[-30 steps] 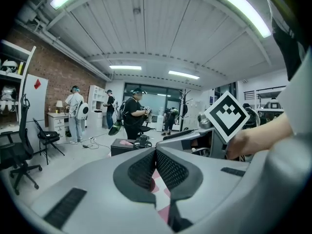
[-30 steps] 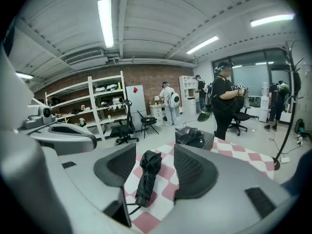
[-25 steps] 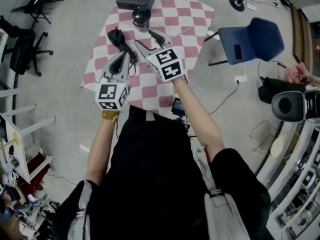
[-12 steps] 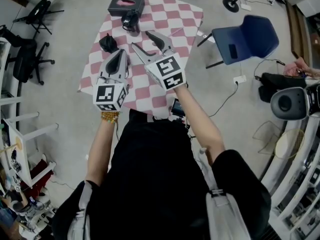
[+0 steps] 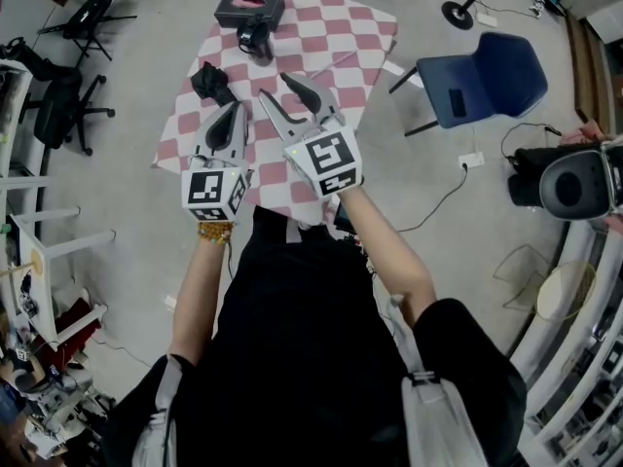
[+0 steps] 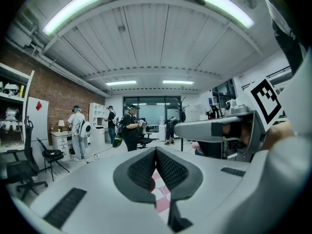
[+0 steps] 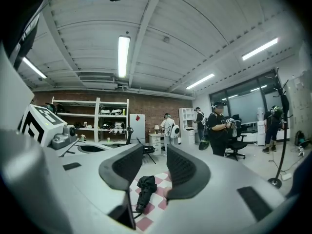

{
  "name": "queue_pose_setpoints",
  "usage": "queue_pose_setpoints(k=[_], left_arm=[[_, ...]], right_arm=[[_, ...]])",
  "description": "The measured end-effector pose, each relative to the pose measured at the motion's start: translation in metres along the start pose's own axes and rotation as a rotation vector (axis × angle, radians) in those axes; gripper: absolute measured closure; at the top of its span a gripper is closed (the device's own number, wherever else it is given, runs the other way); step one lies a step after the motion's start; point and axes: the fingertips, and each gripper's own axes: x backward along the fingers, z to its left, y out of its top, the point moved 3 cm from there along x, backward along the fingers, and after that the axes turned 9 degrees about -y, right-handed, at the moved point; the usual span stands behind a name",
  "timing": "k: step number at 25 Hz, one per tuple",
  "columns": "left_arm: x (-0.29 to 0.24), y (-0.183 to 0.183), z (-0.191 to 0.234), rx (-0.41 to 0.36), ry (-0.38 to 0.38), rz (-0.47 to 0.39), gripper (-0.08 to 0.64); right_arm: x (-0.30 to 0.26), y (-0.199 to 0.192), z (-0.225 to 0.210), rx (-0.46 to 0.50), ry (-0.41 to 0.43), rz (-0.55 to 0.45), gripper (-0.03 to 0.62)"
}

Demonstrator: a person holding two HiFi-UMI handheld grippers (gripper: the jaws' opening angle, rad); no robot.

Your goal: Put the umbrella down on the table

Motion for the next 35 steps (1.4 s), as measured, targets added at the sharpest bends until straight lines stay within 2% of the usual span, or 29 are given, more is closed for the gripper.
queue_pose_setpoints(k=[6, 11, 19, 28, 35], left_arm=[[0.022, -0.003, -0.007, 0.000, 0.015, 0.006, 0.546], [0.028, 0.002, -0.009, -0.002, -0.016, -0.017, 0.546], [0.054, 0.014, -0.010, -0.010, -0.061, -0.057, 0.546], [0.076, 0.010, -0.003, -0.011, -0.069, -0.081, 0.546], [0.083, 0.000, -0.004, -0.018, -0.083, -0.077, 0.546]], right_arm=[[0.017, 0.006, 0.017, -0.015, 0.002, -0.046, 0.466], [0.026, 0.013, 0.032, 0.039, -0.024, -0.105, 0.479], [0.037, 0.021, 0.063, 0.056, -0.058, -0.142, 0.502], [0.044, 0.006, 0.094, 0.088, -0.047, -0.129, 0.517], [0.047, -0.009, 0.101, 0.088, -0.057, -0.105, 0.523]])
